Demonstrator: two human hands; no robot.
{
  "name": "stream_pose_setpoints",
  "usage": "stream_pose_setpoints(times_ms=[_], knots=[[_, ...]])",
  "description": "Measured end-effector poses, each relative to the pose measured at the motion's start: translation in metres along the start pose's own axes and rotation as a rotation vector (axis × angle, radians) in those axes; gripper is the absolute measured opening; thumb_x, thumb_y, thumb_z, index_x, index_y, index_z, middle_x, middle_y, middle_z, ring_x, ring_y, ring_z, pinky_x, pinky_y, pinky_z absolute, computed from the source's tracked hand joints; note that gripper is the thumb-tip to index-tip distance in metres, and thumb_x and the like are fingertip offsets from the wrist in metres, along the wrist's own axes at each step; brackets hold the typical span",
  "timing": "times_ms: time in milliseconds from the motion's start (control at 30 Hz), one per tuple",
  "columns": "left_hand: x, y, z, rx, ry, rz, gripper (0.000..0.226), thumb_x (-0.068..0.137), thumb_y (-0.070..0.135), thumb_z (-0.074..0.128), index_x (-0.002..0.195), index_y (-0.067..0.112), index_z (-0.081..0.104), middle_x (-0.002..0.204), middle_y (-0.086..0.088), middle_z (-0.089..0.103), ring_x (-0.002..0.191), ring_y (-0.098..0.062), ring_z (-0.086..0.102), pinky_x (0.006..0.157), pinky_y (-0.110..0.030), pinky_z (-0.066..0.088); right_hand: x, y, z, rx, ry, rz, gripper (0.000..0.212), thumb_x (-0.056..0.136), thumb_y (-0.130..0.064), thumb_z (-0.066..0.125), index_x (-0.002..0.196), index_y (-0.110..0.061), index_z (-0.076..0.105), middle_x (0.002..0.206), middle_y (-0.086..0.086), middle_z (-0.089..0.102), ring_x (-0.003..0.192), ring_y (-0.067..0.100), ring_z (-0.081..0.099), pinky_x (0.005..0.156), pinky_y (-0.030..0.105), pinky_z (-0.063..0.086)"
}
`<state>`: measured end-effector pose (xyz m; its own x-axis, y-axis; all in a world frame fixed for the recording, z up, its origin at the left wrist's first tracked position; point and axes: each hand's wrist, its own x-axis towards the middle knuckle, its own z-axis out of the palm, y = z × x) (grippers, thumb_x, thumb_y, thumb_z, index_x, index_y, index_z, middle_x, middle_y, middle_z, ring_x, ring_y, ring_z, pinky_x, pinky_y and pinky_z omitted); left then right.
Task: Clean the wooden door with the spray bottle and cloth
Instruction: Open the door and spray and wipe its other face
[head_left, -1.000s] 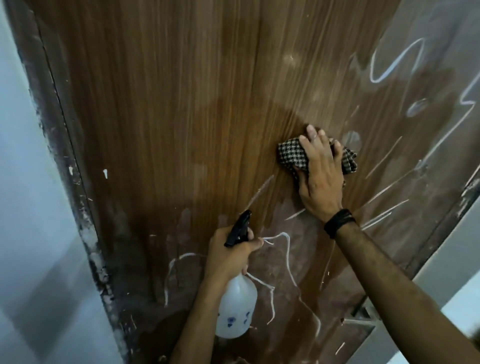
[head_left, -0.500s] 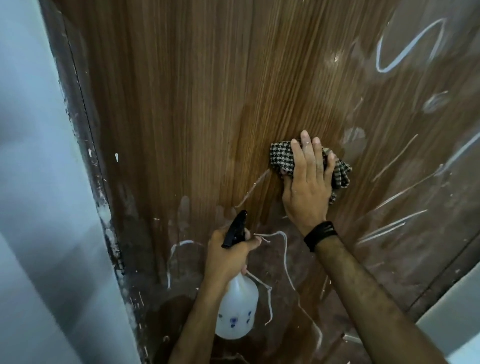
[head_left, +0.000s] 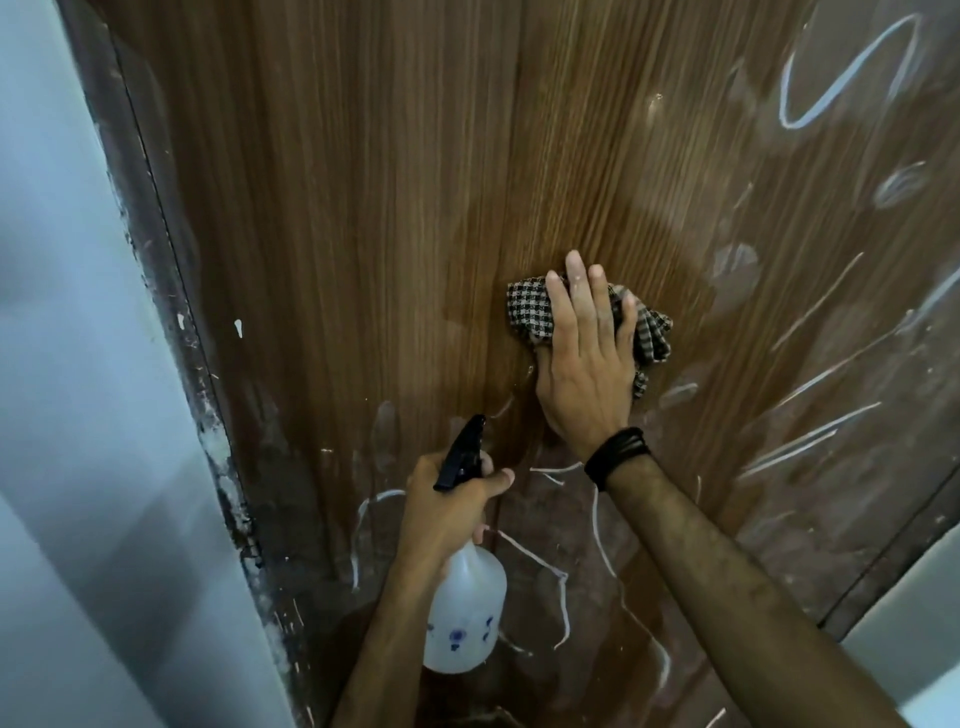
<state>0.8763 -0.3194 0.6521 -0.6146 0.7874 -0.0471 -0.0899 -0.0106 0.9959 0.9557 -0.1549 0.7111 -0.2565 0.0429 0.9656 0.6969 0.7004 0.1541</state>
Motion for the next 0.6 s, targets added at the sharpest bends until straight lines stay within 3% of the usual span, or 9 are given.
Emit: stream_pose_setpoints(times_ms=[100, 300, 400, 600], knots=[[0.006, -0.001, -0.005, -0.013, -0.012, -0.001, 0.016, 0.084, 0.010, 0.079, 0.082, 0.011, 0.063, 0.063, -0.005, 0.056, 0.040, -0.011, 0.044, 0.041, -0.023, 0.039, -0.018, -0.008, 0.006, -0.007, -0.018, -0.057, 0.068, 0.095, -0.006, 0.060, 0.154, -0.010, 0.027, 0.163, 0.009, 0.022, 0.153, 0.024, 0.017, 0.125, 0.049, 0.008], [0.005, -0.002, -0.014, 0.001, -0.078, -0.003, 0.020, 0.085, 0.007, 0.077, 0.075, 0.014, 0.061, 0.056, -0.003, 0.053, 0.038, -0.012, 0.042, 0.041, -0.024, 0.038, -0.104, -0.009, 0.013, -0.047, -0.238, -0.295, 0.082, 0.093, -0.013, 0.064, 0.160, -0.014, 0.016, 0.168, 0.008, 0.009, 0.155, 0.021, 0.007, 0.125, 0.045, 0.002], [0.006, -0.005, -0.020, 0.007, -0.070, -0.019, 0.023, 0.085, 0.007, 0.078, 0.072, 0.015, 0.059, 0.057, -0.003, 0.053, 0.039, -0.012, 0.042, 0.042, -0.025, 0.037, -0.104, -0.001, 0.016, -0.085, -0.099, -0.277, 0.068, 0.094, -0.013, 0.053, 0.155, -0.015, 0.024, 0.161, 0.009, 0.012, 0.149, 0.026, 0.016, 0.126, 0.047, 0.008], [0.007, -0.005, -0.022, 0.006, -0.078, -0.024, 0.021, 0.085, 0.007, 0.078, 0.075, 0.012, 0.060, 0.058, -0.003, 0.052, 0.037, -0.011, 0.042, 0.040, -0.023, 0.037, -0.014, -0.002, 0.014, 0.003, 0.122, -0.074, 0.067, 0.093, 0.006, 0.052, 0.153, -0.009, 0.027, 0.157, 0.009, 0.032, 0.145, 0.028, 0.032, 0.124, 0.049, 0.015]])
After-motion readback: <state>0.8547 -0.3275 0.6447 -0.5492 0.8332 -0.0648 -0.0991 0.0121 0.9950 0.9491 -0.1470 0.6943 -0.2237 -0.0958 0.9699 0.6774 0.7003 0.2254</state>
